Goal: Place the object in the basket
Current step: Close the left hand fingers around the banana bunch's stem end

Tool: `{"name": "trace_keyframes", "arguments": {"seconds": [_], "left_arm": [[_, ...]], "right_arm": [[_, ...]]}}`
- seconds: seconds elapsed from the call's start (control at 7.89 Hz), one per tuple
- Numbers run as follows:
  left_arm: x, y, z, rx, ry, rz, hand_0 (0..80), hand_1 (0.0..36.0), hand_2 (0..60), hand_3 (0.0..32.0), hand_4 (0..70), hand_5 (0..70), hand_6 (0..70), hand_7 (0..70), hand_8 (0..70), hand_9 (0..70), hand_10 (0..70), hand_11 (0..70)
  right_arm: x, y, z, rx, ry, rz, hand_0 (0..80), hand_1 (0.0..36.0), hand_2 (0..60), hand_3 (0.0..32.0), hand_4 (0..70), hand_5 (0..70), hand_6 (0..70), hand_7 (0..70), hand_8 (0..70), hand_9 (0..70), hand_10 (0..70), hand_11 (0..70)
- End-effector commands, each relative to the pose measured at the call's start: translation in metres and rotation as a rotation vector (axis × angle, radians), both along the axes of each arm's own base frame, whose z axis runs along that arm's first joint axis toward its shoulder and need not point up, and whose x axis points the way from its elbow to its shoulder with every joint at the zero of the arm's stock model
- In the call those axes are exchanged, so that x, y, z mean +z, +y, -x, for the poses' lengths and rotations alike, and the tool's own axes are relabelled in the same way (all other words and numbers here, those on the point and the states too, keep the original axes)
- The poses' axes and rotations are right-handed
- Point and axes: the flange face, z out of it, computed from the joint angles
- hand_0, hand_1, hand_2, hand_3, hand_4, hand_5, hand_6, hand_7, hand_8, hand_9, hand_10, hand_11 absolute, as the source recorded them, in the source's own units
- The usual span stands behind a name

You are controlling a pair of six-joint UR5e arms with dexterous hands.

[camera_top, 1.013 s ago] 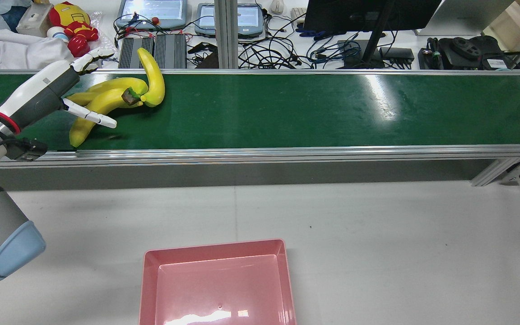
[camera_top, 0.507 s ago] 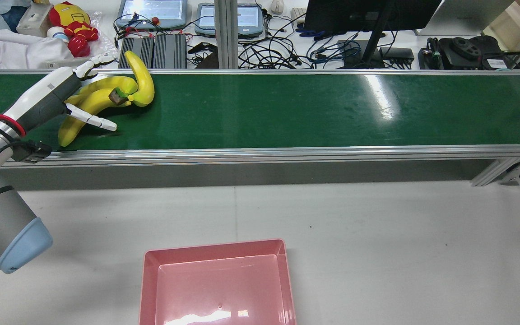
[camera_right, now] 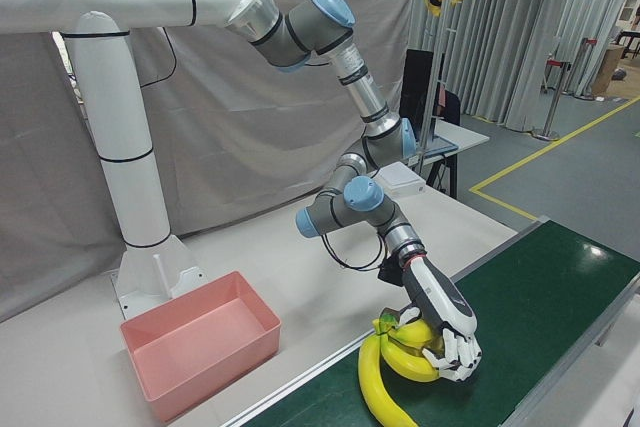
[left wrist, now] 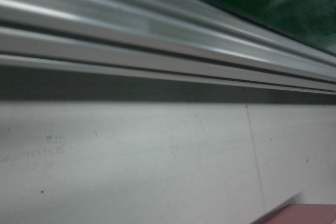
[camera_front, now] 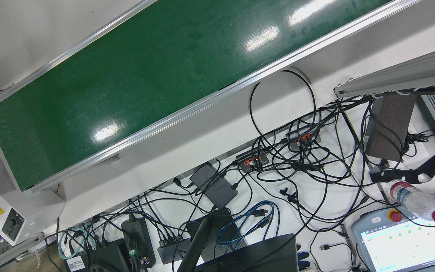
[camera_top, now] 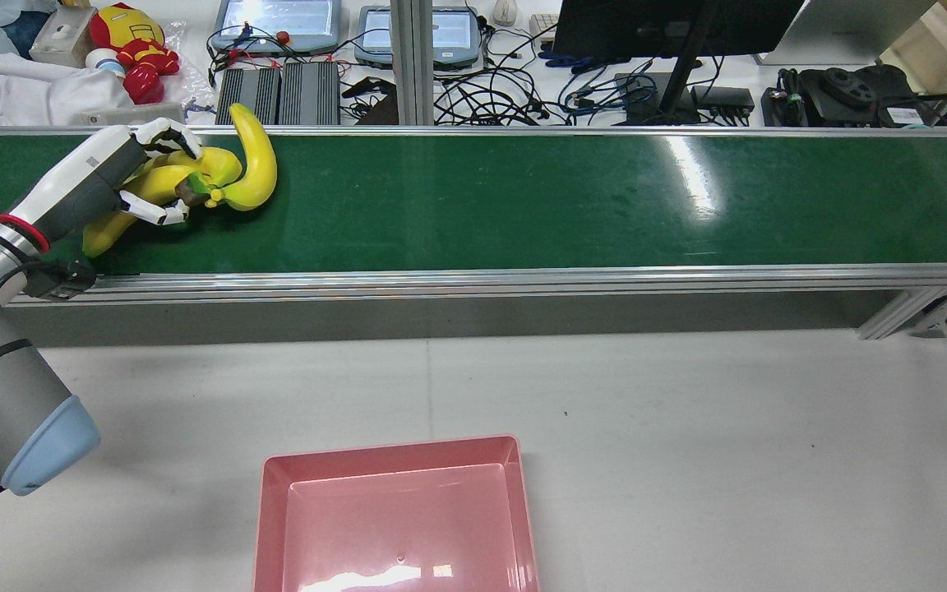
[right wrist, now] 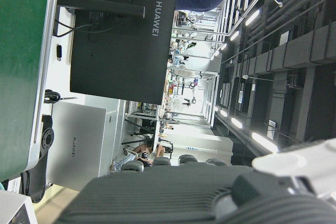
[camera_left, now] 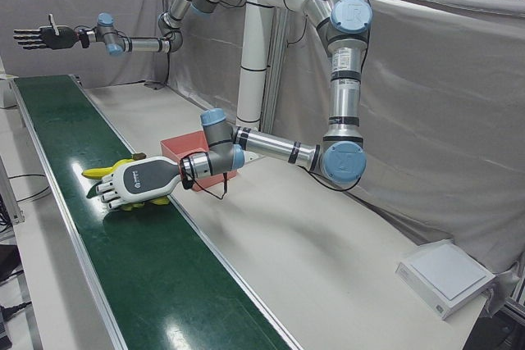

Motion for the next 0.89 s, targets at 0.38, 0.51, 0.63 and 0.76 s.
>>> {"name": "trace_keyframes", "arguments": {"seconds": [0.38, 0.51, 0.63, 0.76], "left_arm": [[-0.096, 0.064, 0.021, 0.247, 0.16, -0.113, 47.1, 17.1, 60.0, 0.0, 35.5, 70.0, 46.0, 70.0, 57.3, 70.0, 48.3, 68.3], [-0.1, 0.069, 0.022, 0.262, 0.182, -0.108, 47.8, 17.2, 60.0, 0.0, 35.0, 70.0, 45.2, 70.0, 57.3, 70.0, 47.5, 67.2], [-0.11, 0.078, 0.024, 0.3, 0.185, -0.121, 48.1, 17.3, 60.0, 0.0, 36.4, 70.0, 46.0, 70.0, 57.2, 70.0, 47.2, 66.7], [-0.115, 0.086, 0.016, 0.351, 0.185, -0.121, 48.5, 17.5, 60.0, 0.0, 37.9, 70.0, 46.8, 70.0, 57.6, 70.0, 46.7, 66.0]], "right_arm": [[0.0, 0.0, 0.0, -0.001, 0.0, 0.0, 0.0, 0.0, 0.0, 0.0, 0.0, 0.0, 0.0, 0.0, 0.0, 0.0, 0.0, 0.0], [0.0, 0.0, 0.0, -0.001, 0.0, 0.0, 0.0, 0.0, 0.0, 0.0, 0.0, 0.0, 0.0, 0.0, 0.0, 0.0, 0.0, 0.0], [0.0, 0.0, 0.0, -0.001, 0.0, 0.0, 0.0, 0.0, 0.0, 0.0, 0.0, 0.0, 0.0, 0.0, 0.0, 0.0, 0.0, 0.0], [0.001, 0.0, 0.0, -0.001, 0.0, 0.001, 0.0, 0.0, 0.0, 0.0, 0.0, 0.0, 0.0, 0.0, 0.0, 0.0, 0.0, 0.0]]}}
